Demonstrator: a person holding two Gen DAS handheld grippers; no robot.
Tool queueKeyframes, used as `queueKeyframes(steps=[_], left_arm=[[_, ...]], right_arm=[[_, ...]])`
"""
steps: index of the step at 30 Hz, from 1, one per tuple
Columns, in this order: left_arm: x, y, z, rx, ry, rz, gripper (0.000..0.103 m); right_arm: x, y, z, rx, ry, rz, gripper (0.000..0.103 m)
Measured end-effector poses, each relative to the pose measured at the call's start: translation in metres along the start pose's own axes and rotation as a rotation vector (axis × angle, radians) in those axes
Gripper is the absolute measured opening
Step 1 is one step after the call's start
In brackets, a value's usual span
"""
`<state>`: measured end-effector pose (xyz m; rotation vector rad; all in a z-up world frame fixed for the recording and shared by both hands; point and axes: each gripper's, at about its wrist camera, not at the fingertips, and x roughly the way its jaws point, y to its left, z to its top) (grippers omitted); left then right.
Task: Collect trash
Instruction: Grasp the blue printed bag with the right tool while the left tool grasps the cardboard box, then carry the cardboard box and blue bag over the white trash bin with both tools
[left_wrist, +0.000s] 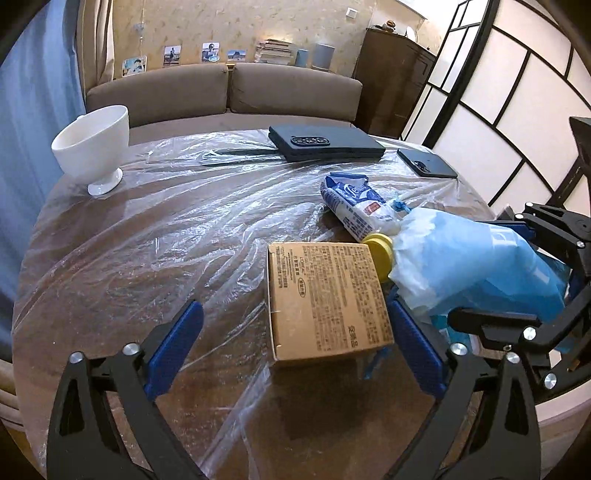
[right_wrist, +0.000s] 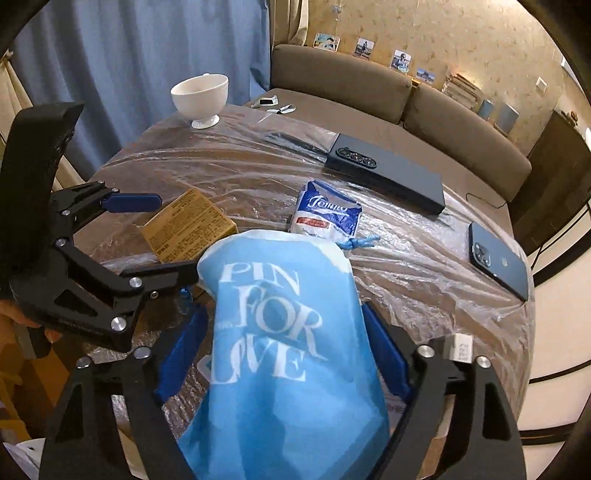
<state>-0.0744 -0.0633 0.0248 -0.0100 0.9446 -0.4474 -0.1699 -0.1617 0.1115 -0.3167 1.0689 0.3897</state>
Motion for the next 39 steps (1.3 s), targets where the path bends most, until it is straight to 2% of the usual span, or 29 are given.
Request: queueKeyframes(steps=[4, 7, 9, 10, 19, 28, 39], left_arm=[[0.004, -0.004, 0.000, 0.025, 0.009, 0.011, 0.078], [0.003, -0.004, -0.001, 0.030, 0.001, 0.015, 0.074], [0.002, -0.003, -0.001, 0.024, -0.002, 0.006, 0.065], [0.001, -0.002, -0.001, 0.017, -0.001, 0.004, 0.064], [-0.007, 0.012, -0.003, -0.036, -0.014, 0.004, 0.064], [-0.010, 0.011, -0.005, -0.028, -0.023, 0.028, 0.062], [-0.031, 0.006, -0.008, -0.032, -0.055, 0.025, 0.060]], right_arm=[[0.000, -0.001, 0.003, 0.007, -0.011, -0.015, 0.068], [-0.001, -0.003, 0.005, 0.011, -0.023, -0.005, 0.059], [-0.003, -0.005, 0.005, 0.016, -0.032, -0.001, 0.055], [-0.004, -0.006, 0.005, 0.024, -0.040, 0.004, 0.052], [-0.011, -0.018, 0.004, 0.096, -0.072, 0.048, 0.045], [-0.022, -0.012, -0.002, 0.099, -0.104, 0.025, 0.044], [-0.053, -0.014, -0.006, 0.136, -0.218, 0.044, 0.043]])
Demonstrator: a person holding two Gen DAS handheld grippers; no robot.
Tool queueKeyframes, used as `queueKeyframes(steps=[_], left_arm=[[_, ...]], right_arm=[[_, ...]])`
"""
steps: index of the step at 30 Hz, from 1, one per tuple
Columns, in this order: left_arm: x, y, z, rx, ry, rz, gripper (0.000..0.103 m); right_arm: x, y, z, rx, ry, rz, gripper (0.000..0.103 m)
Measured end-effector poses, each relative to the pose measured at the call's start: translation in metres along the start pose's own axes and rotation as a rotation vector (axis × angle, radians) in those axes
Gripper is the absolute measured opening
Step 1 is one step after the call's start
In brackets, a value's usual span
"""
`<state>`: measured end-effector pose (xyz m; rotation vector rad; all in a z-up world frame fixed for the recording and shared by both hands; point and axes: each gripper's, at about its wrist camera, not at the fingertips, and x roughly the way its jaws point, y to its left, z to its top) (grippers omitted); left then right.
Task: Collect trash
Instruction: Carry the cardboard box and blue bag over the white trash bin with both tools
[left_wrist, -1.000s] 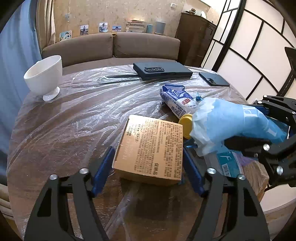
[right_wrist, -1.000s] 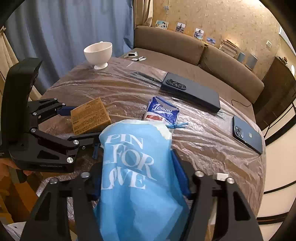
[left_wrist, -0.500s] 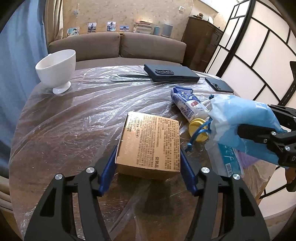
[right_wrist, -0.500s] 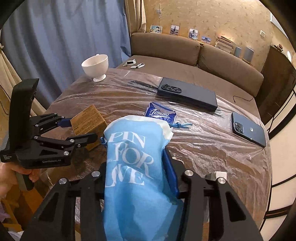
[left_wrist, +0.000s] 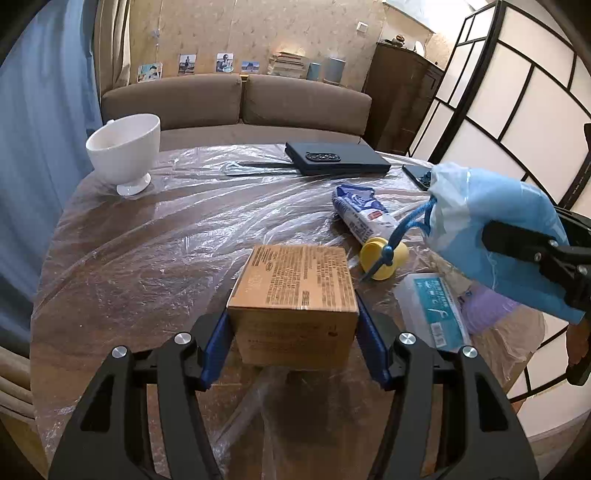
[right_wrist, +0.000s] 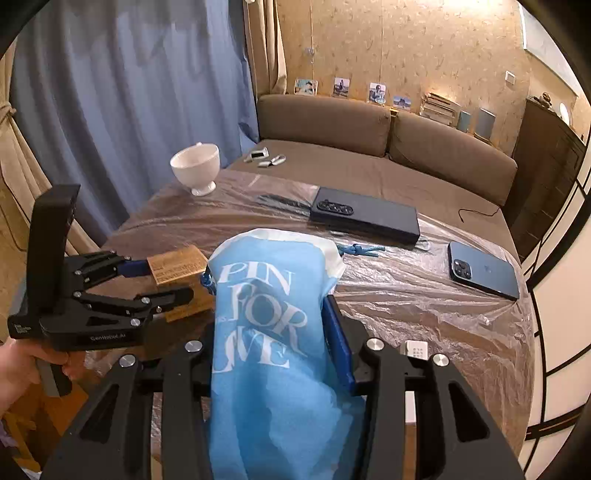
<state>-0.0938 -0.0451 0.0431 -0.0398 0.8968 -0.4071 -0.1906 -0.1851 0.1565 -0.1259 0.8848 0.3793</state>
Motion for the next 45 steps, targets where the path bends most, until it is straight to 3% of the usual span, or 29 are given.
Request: queueKeyframes(steps=[12, 45], left_arm=[[-0.019, -0.006, -0.008, 0.001, -0.020, -0.013, 0.060], [-0.074, -0.037, -0.062, 0.017, -0.029, -0.043, 0.060]], right_arm=[[-0.033, 0.017, -0.017, 0.014, -0.038, 0.058, 0.043], [-0.065, 0.038, -0.122, 0.143, 0.094, 0.142, 0.043]])
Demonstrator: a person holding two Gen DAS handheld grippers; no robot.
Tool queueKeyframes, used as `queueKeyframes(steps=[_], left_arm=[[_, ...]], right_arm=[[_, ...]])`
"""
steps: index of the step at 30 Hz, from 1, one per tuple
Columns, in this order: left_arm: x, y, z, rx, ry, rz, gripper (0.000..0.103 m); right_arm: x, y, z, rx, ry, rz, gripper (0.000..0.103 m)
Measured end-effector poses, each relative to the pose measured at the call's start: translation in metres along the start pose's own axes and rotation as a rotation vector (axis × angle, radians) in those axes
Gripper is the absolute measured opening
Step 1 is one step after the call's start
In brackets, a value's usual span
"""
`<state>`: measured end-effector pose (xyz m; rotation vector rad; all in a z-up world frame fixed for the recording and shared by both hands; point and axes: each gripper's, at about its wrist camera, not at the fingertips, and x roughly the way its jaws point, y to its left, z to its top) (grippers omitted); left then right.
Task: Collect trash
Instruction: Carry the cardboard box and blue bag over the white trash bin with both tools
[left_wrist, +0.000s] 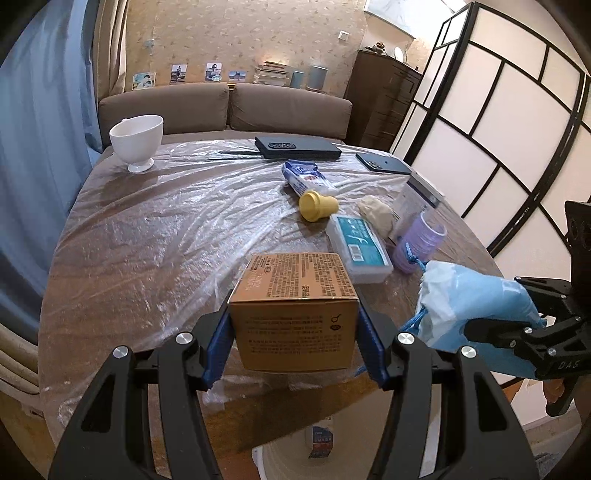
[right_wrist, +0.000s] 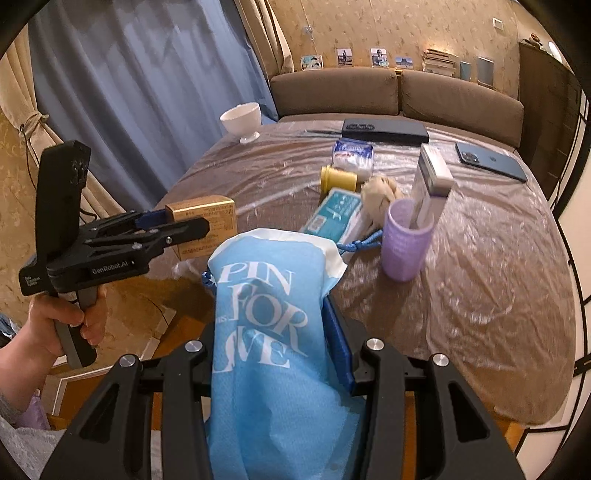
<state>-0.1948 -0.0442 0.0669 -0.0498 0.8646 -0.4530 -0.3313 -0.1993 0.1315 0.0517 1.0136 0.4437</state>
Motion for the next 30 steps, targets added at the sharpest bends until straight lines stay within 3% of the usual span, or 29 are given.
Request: queueKeyframes(steps=[21, 26, 30], left_arm=[[-0.021, -0.023, -0.039, 0.032, 0.054, -0.031, 0.060], [-0.027, -0.027, -0.047, 0.036, 0.061, -0.043, 0.060], [-0.028, -0.026, -0.051, 0.032, 0.069, -0.045, 0.060]], right_arm=[[-0.005, 0.012, -0.043, 0.036, 0.052, 0.010, 0.043], [-0.006, 0.014, -0.048, 0.043, 0.050, 0.069, 0.043], [0.001, 0.022, -0.050, 0.002, 0.070, 0.025, 0.043]])
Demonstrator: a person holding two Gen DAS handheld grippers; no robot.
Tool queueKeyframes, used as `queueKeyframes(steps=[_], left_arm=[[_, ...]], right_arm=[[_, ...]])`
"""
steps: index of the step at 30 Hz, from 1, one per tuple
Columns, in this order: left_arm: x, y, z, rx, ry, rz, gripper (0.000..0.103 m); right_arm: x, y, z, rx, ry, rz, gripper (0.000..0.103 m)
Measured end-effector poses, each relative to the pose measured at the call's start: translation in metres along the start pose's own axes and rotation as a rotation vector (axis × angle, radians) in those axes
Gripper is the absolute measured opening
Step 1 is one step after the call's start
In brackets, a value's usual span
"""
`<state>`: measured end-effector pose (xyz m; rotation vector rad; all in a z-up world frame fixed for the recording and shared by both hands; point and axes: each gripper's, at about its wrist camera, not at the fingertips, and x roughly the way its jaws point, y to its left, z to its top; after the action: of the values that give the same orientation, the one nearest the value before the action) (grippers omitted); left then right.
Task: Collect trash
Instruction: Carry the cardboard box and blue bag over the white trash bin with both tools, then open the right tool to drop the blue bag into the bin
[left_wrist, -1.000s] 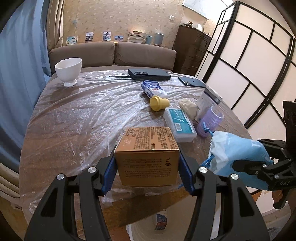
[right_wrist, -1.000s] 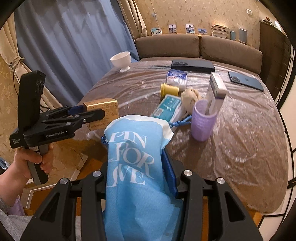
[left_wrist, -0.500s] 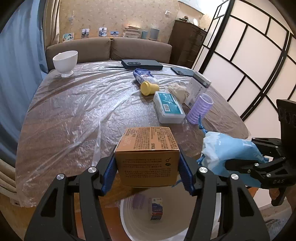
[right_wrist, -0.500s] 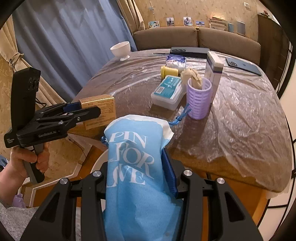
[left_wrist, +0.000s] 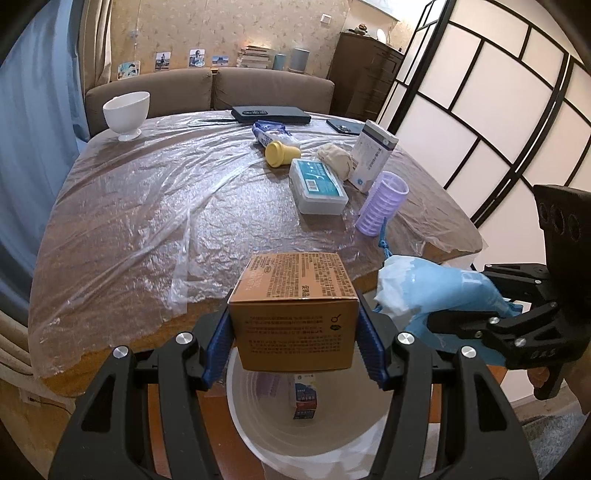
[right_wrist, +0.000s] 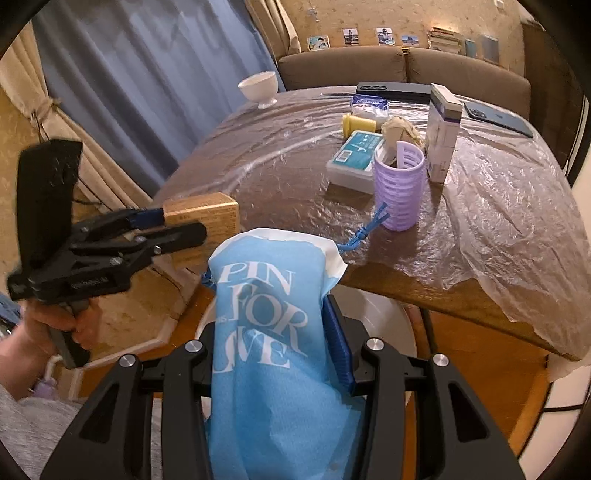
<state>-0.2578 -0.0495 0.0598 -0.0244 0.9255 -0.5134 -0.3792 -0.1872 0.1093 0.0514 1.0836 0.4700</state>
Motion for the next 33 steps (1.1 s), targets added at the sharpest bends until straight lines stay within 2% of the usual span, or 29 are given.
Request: queueKeyframes(steps=[8, 18, 25, 30, 33], left_arm=[[0.002, -0.010, 0.015, 0.046, -0.021, -0.031, 0.060], [0.013, -0.024, 0.019, 0.076, -0.007, -0.060, 0.060], [0.011, -0.015, 0.021, 0.047, -0.017, -0.035, 0.060], [0.012, -0.007, 0.013, 0.018, 0.000, -0.017, 0.060], [0.014, -0.006, 0.009, 0.013, 0.011, -0.014, 0.060]], right_arm=[[0.014, 0.005, -0.004, -0.033, 0.039, 0.004, 0.043], [0.015, -0.018, -0.008, 0.060, 0.024, 0.026, 0.043], [-0.002, -0.022, 0.020, 0.060, -0.075, 0.041, 0.043], [-0.020, -0.028, 0.054, 0.084, -0.180, 0.084, 0.043], [-0.027, -0.022, 0.078, 0.045, -0.229, 0.078, 0.043]])
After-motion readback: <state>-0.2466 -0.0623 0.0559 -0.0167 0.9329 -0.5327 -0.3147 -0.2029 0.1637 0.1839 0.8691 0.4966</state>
